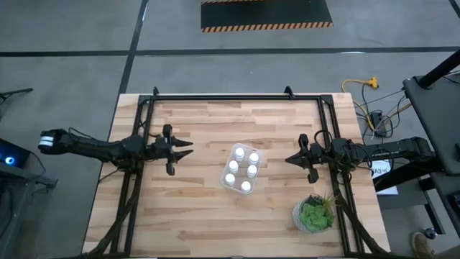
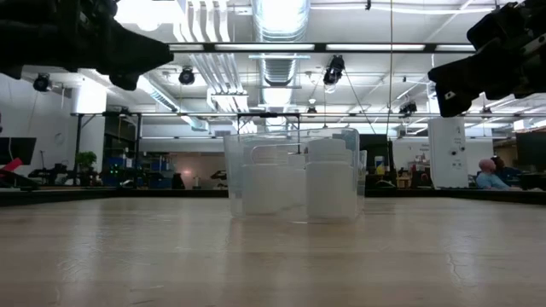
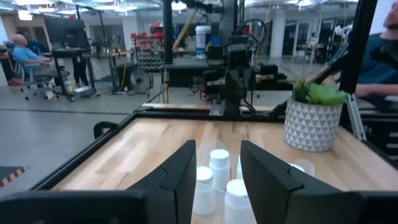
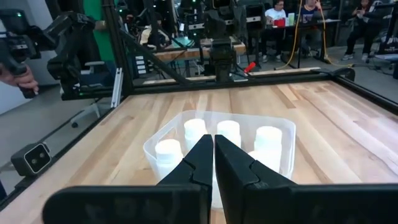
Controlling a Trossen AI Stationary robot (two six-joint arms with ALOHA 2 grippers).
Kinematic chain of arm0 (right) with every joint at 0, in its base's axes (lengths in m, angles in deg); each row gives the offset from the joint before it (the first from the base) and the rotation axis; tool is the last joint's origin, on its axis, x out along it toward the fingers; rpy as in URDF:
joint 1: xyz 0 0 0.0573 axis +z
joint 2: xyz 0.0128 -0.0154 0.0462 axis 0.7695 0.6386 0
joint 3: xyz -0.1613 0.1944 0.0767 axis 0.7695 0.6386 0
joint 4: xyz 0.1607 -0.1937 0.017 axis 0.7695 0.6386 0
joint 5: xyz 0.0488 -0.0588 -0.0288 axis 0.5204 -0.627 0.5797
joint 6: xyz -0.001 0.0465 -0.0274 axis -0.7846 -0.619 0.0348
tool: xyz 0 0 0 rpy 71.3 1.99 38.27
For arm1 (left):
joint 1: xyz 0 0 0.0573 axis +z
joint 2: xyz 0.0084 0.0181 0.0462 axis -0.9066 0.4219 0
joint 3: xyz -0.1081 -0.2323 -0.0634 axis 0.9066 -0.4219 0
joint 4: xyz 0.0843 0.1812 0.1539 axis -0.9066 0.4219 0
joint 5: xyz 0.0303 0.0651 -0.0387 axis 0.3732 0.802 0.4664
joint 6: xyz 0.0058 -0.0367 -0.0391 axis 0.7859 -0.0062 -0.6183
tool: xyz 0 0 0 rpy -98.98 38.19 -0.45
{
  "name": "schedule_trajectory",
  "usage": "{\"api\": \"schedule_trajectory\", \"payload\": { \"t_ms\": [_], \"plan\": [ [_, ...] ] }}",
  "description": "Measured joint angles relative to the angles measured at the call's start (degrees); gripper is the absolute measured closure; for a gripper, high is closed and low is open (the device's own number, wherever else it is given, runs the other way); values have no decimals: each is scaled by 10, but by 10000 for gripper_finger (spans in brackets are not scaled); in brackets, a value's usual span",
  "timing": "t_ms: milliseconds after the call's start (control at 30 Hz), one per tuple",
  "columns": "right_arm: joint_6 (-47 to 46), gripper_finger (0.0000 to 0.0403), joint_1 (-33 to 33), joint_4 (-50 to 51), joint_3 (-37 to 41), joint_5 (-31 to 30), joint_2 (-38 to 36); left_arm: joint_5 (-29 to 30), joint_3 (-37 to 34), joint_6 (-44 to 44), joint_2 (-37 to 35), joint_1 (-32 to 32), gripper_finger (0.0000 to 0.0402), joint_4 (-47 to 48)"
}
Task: Pick and place pill bottles into a basket
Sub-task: Return to Home Position
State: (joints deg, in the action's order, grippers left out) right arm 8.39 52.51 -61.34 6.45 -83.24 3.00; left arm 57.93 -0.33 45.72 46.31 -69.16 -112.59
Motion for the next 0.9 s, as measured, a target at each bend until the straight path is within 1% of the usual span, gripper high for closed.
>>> {"api": "schedule_trajectory", "payload": {
  "t_ms": [300,533,900],
  "plan": [
    [2,394,0,-3,0,0,0,0,-36,-30,-58,0,295,25],
    [6,394,0,-14,0,0,0,-1,-35,-31,-107,0,295,120],
    [15,394,0,-24,0,0,0,-4,-33,-31,-201,0,295,193]
  ]
}}
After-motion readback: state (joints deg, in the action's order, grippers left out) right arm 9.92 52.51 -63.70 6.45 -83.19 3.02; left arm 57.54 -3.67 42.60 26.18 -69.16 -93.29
